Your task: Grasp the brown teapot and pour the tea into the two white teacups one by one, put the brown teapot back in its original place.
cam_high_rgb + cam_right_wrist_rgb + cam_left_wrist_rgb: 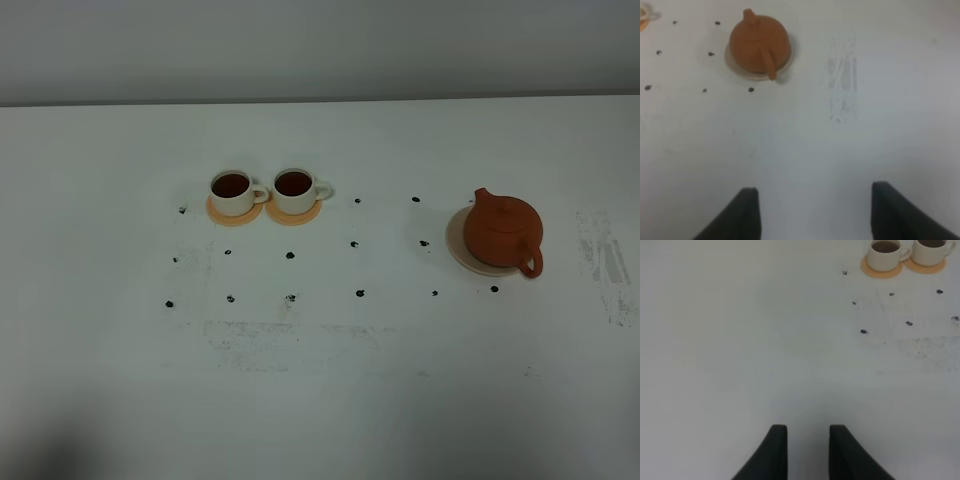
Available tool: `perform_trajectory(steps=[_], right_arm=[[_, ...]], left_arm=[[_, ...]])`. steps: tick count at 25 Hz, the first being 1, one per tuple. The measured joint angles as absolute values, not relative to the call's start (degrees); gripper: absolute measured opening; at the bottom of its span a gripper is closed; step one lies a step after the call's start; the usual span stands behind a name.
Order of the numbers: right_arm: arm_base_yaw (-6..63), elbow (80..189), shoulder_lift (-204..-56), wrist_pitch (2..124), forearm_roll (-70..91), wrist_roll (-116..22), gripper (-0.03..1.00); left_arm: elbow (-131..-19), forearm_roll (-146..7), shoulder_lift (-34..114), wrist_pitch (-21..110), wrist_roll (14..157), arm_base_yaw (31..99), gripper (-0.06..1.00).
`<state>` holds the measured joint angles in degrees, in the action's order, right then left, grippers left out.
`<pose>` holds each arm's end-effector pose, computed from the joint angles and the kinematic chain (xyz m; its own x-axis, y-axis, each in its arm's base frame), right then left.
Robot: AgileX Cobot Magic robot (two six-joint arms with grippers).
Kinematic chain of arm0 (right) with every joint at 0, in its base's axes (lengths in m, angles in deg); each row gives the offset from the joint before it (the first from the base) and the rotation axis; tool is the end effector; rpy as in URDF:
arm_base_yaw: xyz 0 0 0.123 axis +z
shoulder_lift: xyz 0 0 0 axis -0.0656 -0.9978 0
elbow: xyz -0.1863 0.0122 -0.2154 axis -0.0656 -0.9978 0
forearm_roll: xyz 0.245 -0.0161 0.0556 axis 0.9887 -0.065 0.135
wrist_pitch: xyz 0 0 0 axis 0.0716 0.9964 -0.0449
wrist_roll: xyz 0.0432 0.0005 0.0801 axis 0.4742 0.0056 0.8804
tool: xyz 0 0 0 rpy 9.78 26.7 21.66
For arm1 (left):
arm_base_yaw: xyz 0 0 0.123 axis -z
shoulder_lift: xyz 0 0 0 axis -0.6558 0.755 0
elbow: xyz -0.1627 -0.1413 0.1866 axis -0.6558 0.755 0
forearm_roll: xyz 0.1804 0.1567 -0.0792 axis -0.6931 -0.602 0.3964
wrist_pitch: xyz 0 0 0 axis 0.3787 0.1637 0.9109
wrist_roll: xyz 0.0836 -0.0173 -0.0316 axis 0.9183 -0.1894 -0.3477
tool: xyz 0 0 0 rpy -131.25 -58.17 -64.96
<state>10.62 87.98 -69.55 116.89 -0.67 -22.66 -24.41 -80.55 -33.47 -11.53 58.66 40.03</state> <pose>0.0216 -0.0021 0.2988 -0.5923 -0.0723 -0.8024 -0.0795 0.9963 -0.0312 -0.0065 -0.0033 0.2806 -0.4288 0.1016 -0.8977 0.0618 0.9946 0.0831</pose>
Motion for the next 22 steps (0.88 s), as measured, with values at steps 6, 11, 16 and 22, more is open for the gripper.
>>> perform_trajectory(steps=[6, 11, 16, 22], right_arm=[[10.27, 82.9, -67.05, 115.37, -1.04, -22.66, 0.48], [9.26, 82.31, -61.56, 115.4, -0.99, -22.61, 0.48], [8.98, 82.27, -56.65, 115.45, -0.99, -22.61, 0.48], [6.66, 82.27, -56.47, 115.45, -0.92, -22.61, 0.48]], left_arm=[[-24.41, -80.55, -33.47, -11.53, 58.66, 40.03, 0.22], [-24.41, -80.55, -33.47, -11.53, 58.66, 40.03, 0.22], [-24.41, -80.55, -33.47, -11.53, 58.66, 40.03, 0.22], [-24.41, -80.55, -33.47, -11.53, 58.66, 40.03, 0.22]])
